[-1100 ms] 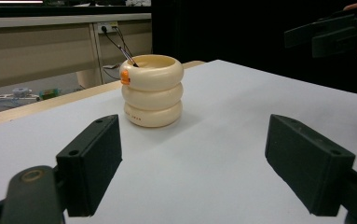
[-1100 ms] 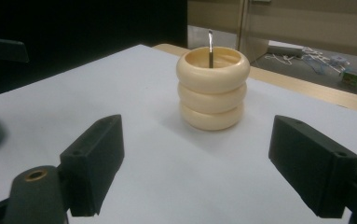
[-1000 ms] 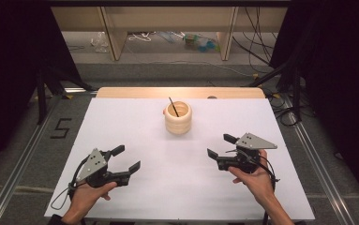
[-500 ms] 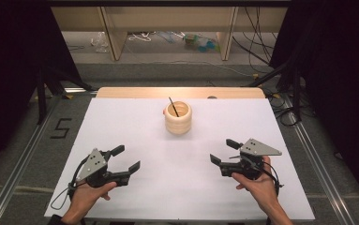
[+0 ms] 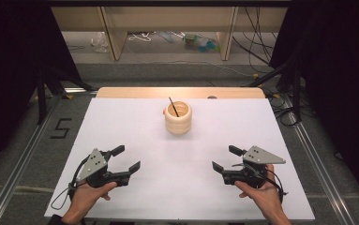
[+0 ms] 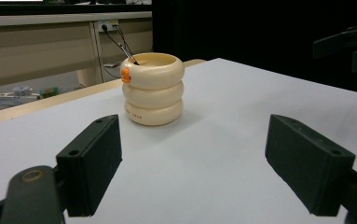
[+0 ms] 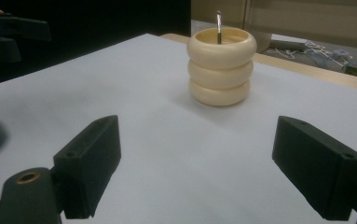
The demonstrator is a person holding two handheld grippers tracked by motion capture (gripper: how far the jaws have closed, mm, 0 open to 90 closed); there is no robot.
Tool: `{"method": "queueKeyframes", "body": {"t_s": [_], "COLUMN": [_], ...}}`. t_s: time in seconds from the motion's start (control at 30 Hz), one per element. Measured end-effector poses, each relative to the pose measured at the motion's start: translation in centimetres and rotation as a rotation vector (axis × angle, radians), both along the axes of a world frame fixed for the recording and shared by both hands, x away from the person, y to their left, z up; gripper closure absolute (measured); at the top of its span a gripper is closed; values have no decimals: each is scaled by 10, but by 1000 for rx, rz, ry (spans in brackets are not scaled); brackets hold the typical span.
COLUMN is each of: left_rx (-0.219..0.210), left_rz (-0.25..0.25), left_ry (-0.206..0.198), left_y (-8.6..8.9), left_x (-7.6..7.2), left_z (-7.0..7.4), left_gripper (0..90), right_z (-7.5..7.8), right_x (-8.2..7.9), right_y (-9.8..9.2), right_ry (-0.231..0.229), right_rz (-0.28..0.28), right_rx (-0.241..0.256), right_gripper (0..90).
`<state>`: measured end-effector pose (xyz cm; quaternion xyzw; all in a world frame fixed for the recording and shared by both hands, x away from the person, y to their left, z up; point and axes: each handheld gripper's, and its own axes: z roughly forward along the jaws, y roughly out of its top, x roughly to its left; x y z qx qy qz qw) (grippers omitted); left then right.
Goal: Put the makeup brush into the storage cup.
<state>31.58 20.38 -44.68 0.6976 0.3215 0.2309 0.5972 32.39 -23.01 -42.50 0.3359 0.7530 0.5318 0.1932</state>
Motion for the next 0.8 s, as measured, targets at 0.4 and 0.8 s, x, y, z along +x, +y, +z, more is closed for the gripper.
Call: {"method": "queueKeyframes", "body": {"t_s": [0.4,0.8], "left_rx": [10,12], "left_rz": [-2,-2], "left_ry": [-6,-7], "left_y": [0,0], "left_x": [1,1], "left_z": [0,0], "left_gripper": [185,185], "right_z": [1,0], "right_x": [-6,-6], "right_y": [0,1], "right_ry": [-9,-17], "right_rz": [-4,-13], "right_rx": [-16,-9], "right_gripper": [160,161]}}
